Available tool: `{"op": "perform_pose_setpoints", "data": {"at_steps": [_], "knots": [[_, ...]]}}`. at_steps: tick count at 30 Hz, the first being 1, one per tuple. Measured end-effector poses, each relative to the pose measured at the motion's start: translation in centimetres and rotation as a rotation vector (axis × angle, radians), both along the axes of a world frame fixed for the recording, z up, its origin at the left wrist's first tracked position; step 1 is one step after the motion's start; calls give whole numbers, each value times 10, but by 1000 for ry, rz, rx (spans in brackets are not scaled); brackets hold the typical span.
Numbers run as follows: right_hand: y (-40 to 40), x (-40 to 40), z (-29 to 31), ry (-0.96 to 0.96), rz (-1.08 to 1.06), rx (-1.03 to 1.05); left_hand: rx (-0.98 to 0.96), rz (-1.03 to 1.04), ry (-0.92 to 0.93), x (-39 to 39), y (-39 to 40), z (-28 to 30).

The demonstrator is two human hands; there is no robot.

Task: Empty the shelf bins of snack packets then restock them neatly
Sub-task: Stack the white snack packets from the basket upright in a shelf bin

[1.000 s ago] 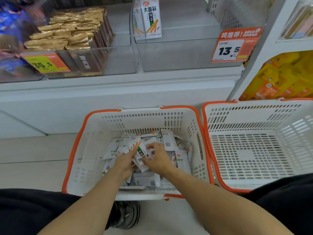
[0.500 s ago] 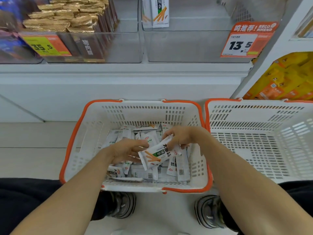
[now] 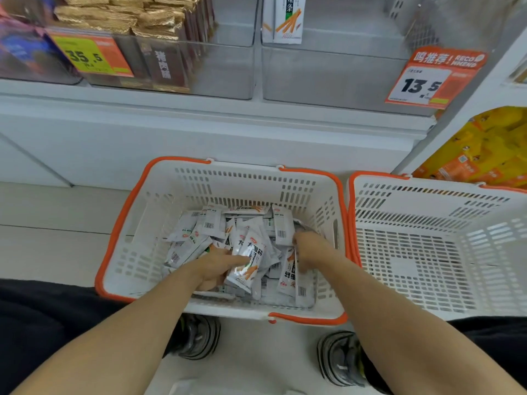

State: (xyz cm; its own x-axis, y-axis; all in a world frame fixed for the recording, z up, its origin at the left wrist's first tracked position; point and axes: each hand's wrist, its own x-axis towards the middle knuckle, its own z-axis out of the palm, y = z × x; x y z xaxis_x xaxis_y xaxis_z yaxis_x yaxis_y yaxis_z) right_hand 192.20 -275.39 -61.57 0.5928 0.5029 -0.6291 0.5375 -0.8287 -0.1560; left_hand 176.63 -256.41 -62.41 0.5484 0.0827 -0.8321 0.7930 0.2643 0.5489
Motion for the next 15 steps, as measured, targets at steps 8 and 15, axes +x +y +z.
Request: {"op": "perform_pose_setpoints", "data": {"at_steps": [8, 15], "knots": [[17, 43, 53, -6, -100, 219, 70, 367, -63, 13, 3, 10], [45, -1, 78, 199, -332, 791, -124, 530, -200, 32, 6, 38]]}}
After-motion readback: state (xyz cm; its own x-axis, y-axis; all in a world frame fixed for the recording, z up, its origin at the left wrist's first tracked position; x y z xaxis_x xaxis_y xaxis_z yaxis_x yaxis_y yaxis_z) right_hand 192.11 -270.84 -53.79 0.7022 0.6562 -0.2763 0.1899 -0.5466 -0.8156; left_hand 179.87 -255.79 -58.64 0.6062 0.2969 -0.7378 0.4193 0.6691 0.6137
